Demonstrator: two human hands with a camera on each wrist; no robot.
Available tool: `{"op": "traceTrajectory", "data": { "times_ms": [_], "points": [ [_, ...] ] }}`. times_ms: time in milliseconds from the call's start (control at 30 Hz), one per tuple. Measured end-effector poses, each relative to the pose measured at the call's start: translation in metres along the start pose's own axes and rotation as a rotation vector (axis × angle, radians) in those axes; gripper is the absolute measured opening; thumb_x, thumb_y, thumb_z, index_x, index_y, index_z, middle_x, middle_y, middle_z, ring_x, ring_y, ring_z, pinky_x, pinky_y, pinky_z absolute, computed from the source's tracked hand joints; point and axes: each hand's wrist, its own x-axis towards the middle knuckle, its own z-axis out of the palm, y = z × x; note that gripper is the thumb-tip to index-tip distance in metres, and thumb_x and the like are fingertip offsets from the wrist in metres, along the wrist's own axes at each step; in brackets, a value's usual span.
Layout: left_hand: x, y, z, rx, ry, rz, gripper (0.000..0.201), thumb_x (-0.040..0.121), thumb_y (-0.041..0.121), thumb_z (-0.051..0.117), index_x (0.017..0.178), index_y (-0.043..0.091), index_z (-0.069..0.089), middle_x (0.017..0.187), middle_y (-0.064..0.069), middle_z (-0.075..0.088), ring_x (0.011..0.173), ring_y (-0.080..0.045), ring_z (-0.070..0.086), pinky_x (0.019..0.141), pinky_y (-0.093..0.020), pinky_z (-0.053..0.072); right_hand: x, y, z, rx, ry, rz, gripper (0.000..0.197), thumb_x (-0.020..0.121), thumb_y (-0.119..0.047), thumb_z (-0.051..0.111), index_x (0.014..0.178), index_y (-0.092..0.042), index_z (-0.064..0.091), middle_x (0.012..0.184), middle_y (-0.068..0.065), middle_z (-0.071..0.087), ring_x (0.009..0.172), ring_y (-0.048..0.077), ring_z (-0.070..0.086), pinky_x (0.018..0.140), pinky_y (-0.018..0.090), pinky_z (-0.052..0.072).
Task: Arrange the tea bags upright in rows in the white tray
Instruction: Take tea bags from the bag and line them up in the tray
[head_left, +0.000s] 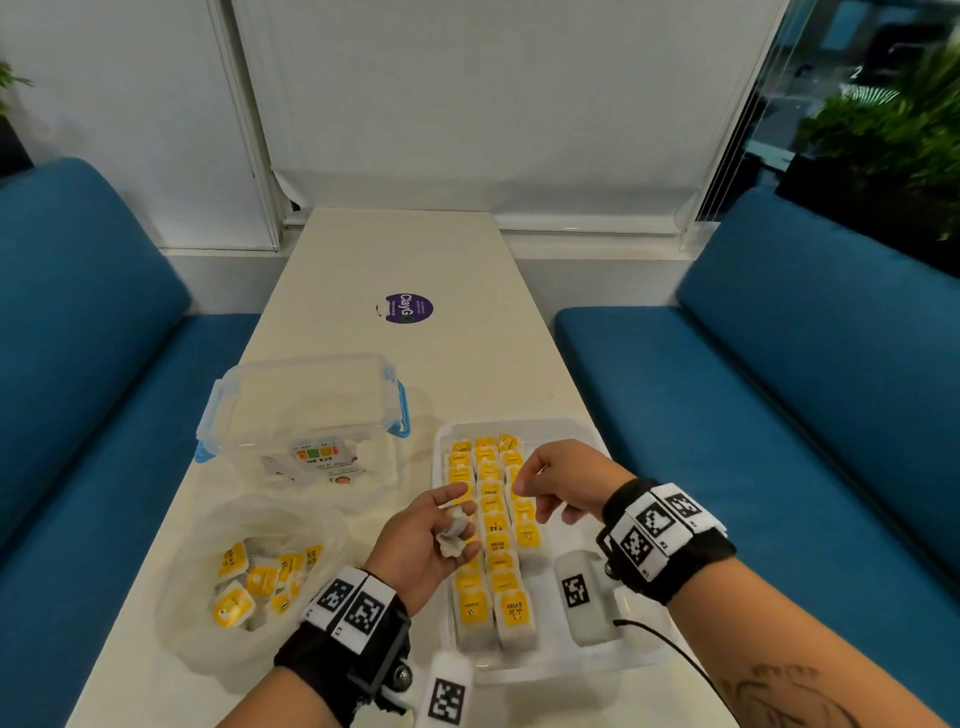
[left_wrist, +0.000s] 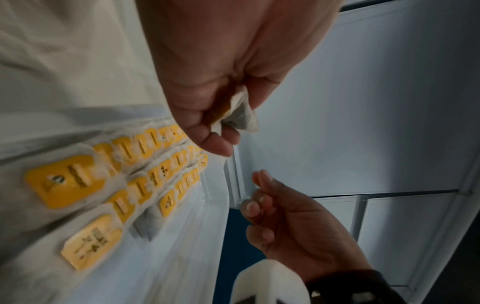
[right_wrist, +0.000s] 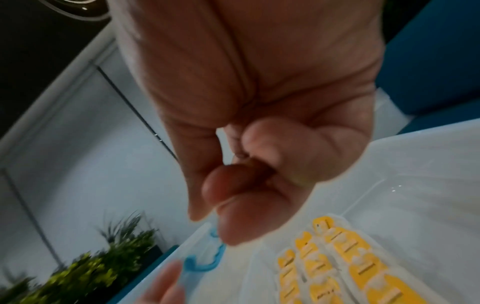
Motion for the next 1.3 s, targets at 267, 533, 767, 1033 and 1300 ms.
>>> {"op": "traceTrajectory", "data": {
  "times_ms": [267,533,767,1033,1300],
  "points": [
    [0.002,-0.008,0.019,0.136,-0.028,0.079,0.031,0.091,-0.006,0.035,0.112,0.008,0.054,0.051,-0.001,0.053,0.042,-0.009,0.046,0.054,-0.02,0.045,-0.022,0.002,0.042,0.159,-0.056,-0.079,0.032,0.079,-0.028,0.073,0.1,-0.02,0.051,0.074,0.001,0.063,0.063,0.012,0.062,0.04,0.019,0.039],
    [-0.007,-0.012,0.023,0.254,-0.083,0.106,0.034,0.086,0.001,0.053,0.119,-0.005,0.056,0.104,-0.023,0.062,0.09,-0.028,0.057,0.079,-0.031,0.048,-0.024,0.012,0.042,0.271,0.073,-0.049,0.017,0.079,-0.002,0.067,0.082,-0.015,0.057,0.07,0.004,0.063,0.053,0.008,0.056,0.041,0.02,0.039],
    [-0.007,-0.014,0.012,0.424,-0.037,0.074,0.01,0.086,0.004,0.061,0.096,0.008,0.061,0.069,-0.005,0.064,0.055,-0.014,0.059,0.057,-0.024,0.053,-0.027,0.01,0.027,0.361,0.039,-0.076,0.017,0.081,0.003,0.06,0.085,-0.014,0.058,0.065,0.005,0.056,0.053,0.012,0.052,0.042,0.021,0.04],
    [-0.005,-0.013,0.012,0.094,0.071,0.091,0.011,0.087,-0.007,0.054,0.09,0.004,0.056,0.066,-0.009,0.064,0.048,-0.013,0.061,0.045,-0.019,0.052,-0.03,0.02,0.04,0.403,-0.114,-0.071,0.022,0.078,-0.012,0.075,0.088,-0.012,0.054,0.072,0.005,0.063,0.059,0.013,0.06,0.047,0.025,0.048],
    [-0.012,-0.018,0.008,0.379,-0.077,0.058,0.016,0.085,0.001,0.059,0.097,0.012,0.059,0.076,-0.004,0.058,0.066,-0.014,0.057,0.06,-0.025,0.053,-0.03,0.017,0.036,0.35,0.145,-0.187,0.014,0.083,-0.014,0.069,0.07,-0.012,0.064,0.065,0.0,0.058,0.058,0.009,0.053,0.042,0.018,0.044]
  ]
}}
